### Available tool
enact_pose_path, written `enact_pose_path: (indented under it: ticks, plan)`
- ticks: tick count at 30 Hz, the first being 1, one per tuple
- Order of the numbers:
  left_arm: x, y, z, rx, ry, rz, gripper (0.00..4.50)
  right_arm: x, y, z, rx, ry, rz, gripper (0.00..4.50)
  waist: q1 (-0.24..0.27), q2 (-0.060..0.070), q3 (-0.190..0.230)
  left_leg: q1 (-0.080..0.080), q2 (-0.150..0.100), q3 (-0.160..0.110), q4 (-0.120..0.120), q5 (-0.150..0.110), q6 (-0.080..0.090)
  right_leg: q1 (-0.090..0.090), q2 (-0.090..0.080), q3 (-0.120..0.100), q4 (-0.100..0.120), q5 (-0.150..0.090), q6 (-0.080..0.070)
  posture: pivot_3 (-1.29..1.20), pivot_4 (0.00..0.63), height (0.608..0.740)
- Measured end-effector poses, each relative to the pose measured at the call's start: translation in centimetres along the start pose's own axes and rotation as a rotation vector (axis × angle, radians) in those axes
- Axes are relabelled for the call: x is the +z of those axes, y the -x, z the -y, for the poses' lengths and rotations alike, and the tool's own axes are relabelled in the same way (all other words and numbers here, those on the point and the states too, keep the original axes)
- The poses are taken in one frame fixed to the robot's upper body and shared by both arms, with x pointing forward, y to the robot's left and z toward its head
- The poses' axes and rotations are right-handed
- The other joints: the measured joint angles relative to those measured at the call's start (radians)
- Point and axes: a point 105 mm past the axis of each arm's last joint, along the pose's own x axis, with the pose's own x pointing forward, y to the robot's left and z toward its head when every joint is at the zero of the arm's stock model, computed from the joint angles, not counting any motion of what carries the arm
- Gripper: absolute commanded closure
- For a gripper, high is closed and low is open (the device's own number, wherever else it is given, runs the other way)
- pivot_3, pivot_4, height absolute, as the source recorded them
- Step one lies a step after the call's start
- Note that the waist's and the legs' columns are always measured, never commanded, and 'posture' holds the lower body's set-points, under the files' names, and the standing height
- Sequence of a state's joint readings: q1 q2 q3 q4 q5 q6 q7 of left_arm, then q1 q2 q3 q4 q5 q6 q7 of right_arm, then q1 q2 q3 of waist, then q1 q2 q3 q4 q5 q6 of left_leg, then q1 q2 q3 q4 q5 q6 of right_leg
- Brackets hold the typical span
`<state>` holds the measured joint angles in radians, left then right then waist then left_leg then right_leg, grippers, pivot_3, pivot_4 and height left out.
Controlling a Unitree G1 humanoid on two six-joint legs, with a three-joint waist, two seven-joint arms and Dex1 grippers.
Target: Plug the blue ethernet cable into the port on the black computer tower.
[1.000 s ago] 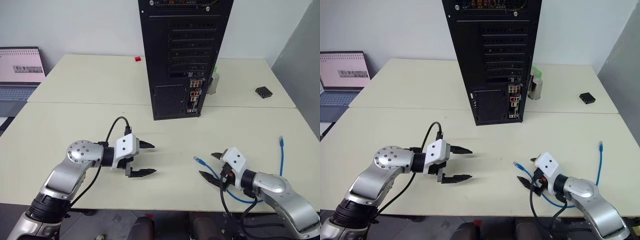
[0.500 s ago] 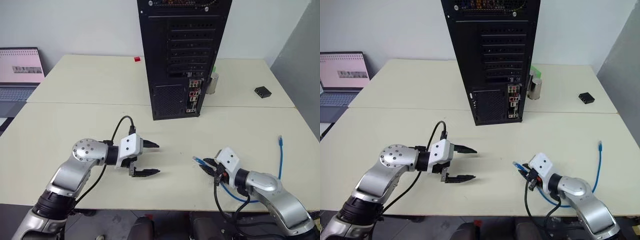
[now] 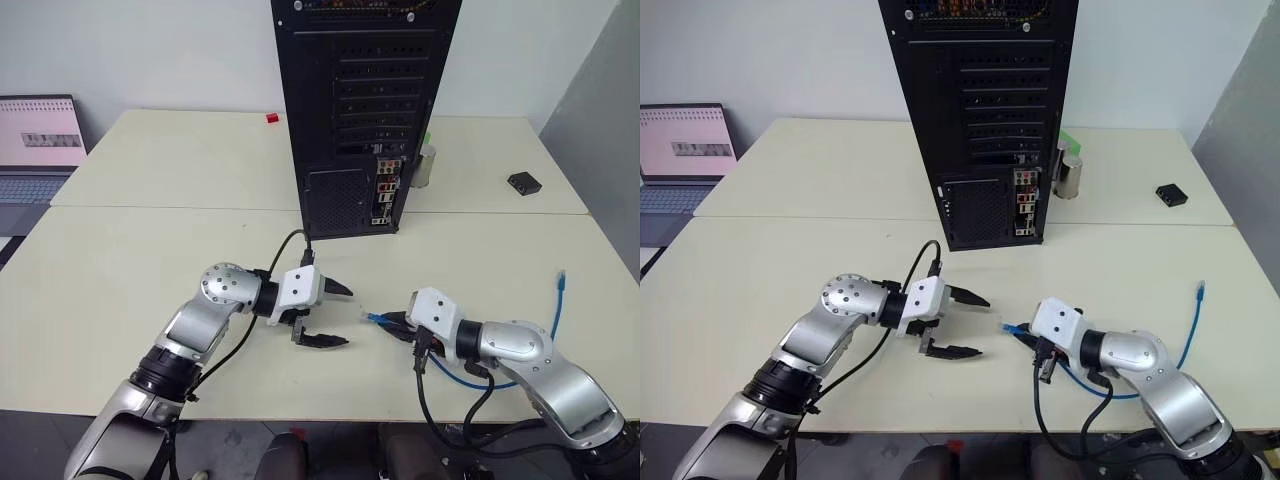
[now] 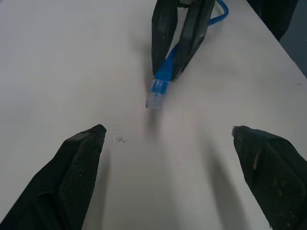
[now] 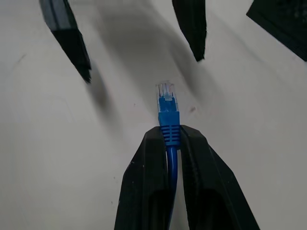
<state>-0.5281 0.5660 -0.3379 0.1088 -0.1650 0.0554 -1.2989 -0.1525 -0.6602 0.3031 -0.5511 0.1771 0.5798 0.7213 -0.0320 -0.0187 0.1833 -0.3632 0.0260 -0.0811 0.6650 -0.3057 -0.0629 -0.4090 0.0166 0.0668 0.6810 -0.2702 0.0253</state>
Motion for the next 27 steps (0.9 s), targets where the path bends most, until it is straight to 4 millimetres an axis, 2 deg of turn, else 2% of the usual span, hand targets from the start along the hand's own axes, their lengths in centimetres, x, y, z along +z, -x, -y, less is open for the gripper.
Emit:
enact_pose_path:
  ticks: [3, 17, 18, 22, 24, 27]
  plan:
    - [-0.2, -0.3, -0.1, -0.009, 0.003, -0.004, 0.00, 0.2, -0.3, -0.2, 0.015, 0.010, -0.001, 4.40, 0.000, 0.000, 0.000, 0.000, 0.000, 0.000, 0.000, 0.000, 0.000, 0.000, 0.000, 0.000, 0.000, 0.000, 0.000, 0.00, 0.150, 0.740]
    - [0.2, -0.4, -0.4, -0.044, -0.038, -0.009, 2.85, 0.9, -1.4, -0.7, 0.042, 0.040, 0.012, 4.40, 0.000, 0.000, 0.000, 0.000, 0.000, 0.000, 0.000, 0.000, 0.000, 0.000, 0.000, 0.000, 0.000, 0.000, 0.000, 0.00, 0.150, 0.740]
    - [0.2, -0.5, -0.4, -0.044, -0.039, -0.007, 3.15, 1.0, -1.4, -0.7, 0.042, 0.042, 0.012, 4.40, 0.000, 0.000, 0.000, 0.000, 0.000, -0.001, 0.000, 0.000, 0.000, 0.000, 0.000, -0.001, 0.000, 0.000, 0.000, 0.00, 0.150, 0.740]
    - [0.1, -1.0, -0.2, -0.060, -0.039, -0.006, 3.89, 1.2, -1.5, -0.5, 0.037, 0.050, 0.016, 4.40, 0.000, 0.000, 0.000, 0.000, 0.000, -0.001, 0.000, 0.000, 0.000, 0.000, 0.000, -0.001, 0.000, 0.000, 0.000, 0.00, 0.150, 0.740]
    - [0.1, -1.1, -0.1, -0.066, -0.049, -0.015, 4.18, 1.1, -1.5, -0.5, 0.037, 0.049, 0.013, 4.40, 0.000, 0.000, 0.000, 0.000, 0.000, -0.001, 0.000, 0.000, 0.000, 0.000, 0.000, -0.001, 0.000, 0.000, 0.000, 0.00, 0.150, 0.740]
    - [-0.1, -1.0, -0.1, -0.072, -0.060, -0.023, 4.20, 1.1, -1.6, -0.6, 0.041, 0.045, 0.012, 4.40, 0.000, 0.000, 0.000, 0.000, 0.000, -0.001, 0.000, 0.000, 0.000, 0.000, 0.000, 0.000, 0.000, 0.000, 0.000, 0.00, 0.150, 0.740]
